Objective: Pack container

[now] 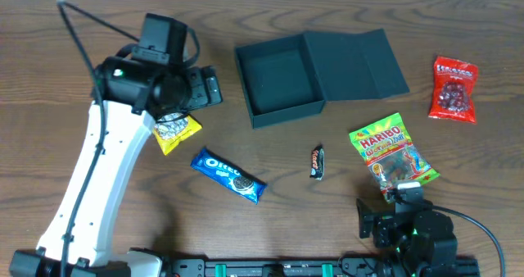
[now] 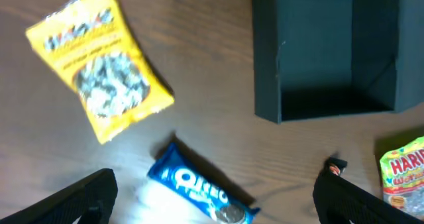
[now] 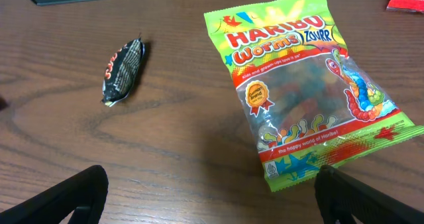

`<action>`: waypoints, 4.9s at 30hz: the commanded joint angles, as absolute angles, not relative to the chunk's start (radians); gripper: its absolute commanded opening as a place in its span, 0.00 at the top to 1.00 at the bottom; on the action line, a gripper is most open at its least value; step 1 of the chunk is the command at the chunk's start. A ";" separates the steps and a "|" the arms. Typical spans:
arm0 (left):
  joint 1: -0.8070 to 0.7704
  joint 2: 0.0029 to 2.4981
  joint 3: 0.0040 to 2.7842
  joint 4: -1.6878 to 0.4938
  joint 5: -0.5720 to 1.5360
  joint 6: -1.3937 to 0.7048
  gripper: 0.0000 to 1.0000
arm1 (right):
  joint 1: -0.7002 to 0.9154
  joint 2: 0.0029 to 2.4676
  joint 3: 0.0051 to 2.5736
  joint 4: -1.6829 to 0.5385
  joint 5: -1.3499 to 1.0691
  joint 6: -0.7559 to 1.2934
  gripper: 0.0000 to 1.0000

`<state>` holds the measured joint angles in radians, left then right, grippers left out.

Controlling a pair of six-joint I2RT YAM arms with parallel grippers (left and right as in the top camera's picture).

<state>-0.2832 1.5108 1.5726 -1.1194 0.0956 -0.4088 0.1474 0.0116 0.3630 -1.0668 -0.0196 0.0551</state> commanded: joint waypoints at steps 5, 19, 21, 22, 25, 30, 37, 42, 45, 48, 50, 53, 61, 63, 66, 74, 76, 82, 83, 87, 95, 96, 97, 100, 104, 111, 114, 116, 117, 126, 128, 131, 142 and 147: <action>-0.396 1.533 1.592 -1.060 0.044 -0.214 0.04 | 0.139 0.006 0.358 -1.073 -0.027 0.043 0.01; -0.437 1.542 1.592 -1.042 0.041 -0.190 0.04 | 0.139 0.006 0.358 -1.063 0.027 0.002 0.01; -0.437 1.542 1.592 -1.044 0.041 -0.186 0.04 | 0.139 0.006 0.358 -1.050 0.057 -0.006 0.01; -0.437 1.542 1.592 -1.044 0.041 -0.186 0.04 | 0.139 0.006 0.358 -1.037 0.056 -0.006 0.01; -0.437 1.542 1.592 -1.044 0.041 -0.186 0.04 | 0.139 0.006 0.358 -0.953 0.044 0.006 0.01; -0.437 1.543 1.592 -1.044 0.041 -0.181 0.04 | 0.139 0.006 0.358 -0.826 -0.020 0.128 0.01; -0.437 1.542 1.592 -1.042 0.121 -0.178 0.05 | 0.139 0.006 0.358 -0.826 -0.028 0.189 0.01; -0.437 1.542 1.592 -1.037 0.246 -0.135 0.05 | 0.139 0.006 0.358 -0.785 0.001 0.240 0.01; -0.437 1.542 1.592 -1.037 0.244 -0.134 0.04 | 0.139 0.007 0.358 -0.738 -0.059 0.247 0.01; -0.437 1.543 1.592 -1.034 0.236 -0.134 0.04 | 0.139 0.019 0.365 -0.707 -0.117 0.277 0.01; -0.437 1.543 1.592 -1.029 0.212 -0.134 0.04 | 0.139 0.048 0.379 -0.708 -0.117 0.310 0.01; -0.437 1.543 1.593 -1.016 0.153 -0.139 0.04 | 0.139 0.153 0.435 -0.709 -0.114 0.322 0.01; -0.393 1.575 1.623 -0.934 0.101 -0.187 0.05 | 0.139 0.588 0.667 -0.719 -0.097 0.327 0.01; -0.375 1.617 1.662 -0.929 0.098 -0.184 0.04 | 0.139 0.693 0.725 -0.719 -0.097 0.329 0.01; -0.352 1.716 1.755 -0.942 0.097 -0.171 0.04 | 0.139 0.823 0.802 -0.720 -0.109 0.329 0.01; -0.306 1.989 2.006 -0.937 0.105 -0.141 0.05 | 0.139 0.985 0.857 -0.669 -0.152 0.329 0.01; -0.300 2.056 2.064 -0.944 0.105 -0.141 0.04 | 0.139 1.001 0.857 -0.669 -0.168 0.329 0.01; -0.299 2.253 2.255 -0.975 0.094 -0.137 0.05 | 0.139 1.029 0.857 -0.653 -0.169 0.329 0.01; -0.299 2.275 2.280 -0.971 0.093 -0.147 0.05 | 0.139 1.035 0.857 -0.651 -0.168 0.329 0.01; -0.298 2.348 2.326 -0.889 0.050 -0.205 0.05 | 0.139 1.077 0.856 -0.633 -0.098 0.329 0.01; -0.290 2.420 2.326 -0.729 -0.008 -0.206 0.04 | 0.139 1.285 0.856 -0.547 -0.018 0.329 0.01; -0.288 2.429 2.326 -0.718 -0.012 -0.206 0.05 | 0.139 1.304 0.856 -0.537 -0.018 0.329 0.01; -0.286 2.436 2.326 -0.706 -0.012 -0.206 0.05 | 0.139 1.325 0.856 -0.527 -0.018 0.329 0.01; -0.280 2.462 2.326 -0.679 -0.016 -0.206 0.05 | 0.139 1.376 0.856 -0.495 -0.015 0.329 0.01; -0.279 2.494 2.326 -0.678 -0.036 -0.206 0.05 | 0.139 1.421 0.856 -0.457 0.036 0.329 0.01; -0.279 2.501 2.325 -0.719 -0.063 -0.162 0.05 | 0.138 1.460 0.856 -0.403 0.144 0.329 0.01; -0.279 2.502 2.325 -0.761 -0.080 -0.146 0.05 | 0.138 1.485 0.856 -0.392 0.167 0.329 0.01; -0.279 2.502 2.325 -0.781 -0.097 -0.145 0.05 | 0.138 1.504 0.856 -0.378 0.169 0.329 0.01; -0.279 2.502 2.325 -0.786 -0.099 -0.145 0.04 | 0.138 1.514 0.856 -0.369 0.169 0.329 0.01; -0.279 2.502 2.325 -0.802 -0.104 -0.126 0.05 | 0.138 1.602 0.856 -0.316 0.168 0.329 0.01; -0.279 2.502 2.325 -0.805 -0.104 -0.126 0.05 | 0.138 1.613 0.856 -0.309 0.168 0.330 0.01; -0.279 2.502 2.325 -0.813 -0.099 -0.126 0.05 | 0.138 1.617 0.856 -0.297 0.168 0.329 0.01; -0.282 2.502 2.325 -0.904 -0.056 -0.127 0.05 | 0.138 1.636 0.856 -0.223 0.168 0.329 0.01; -0.282 2.502 2.325 -0.963 -0.078 -0.147 0.05 | 0.138 1.698 0.856 -0.178 0.168 0.329 0.01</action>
<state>-0.2829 2.5004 2.3039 -0.9340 -0.0635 -0.1379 0.1459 1.6577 0.8391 -0.1902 0.1570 0.3149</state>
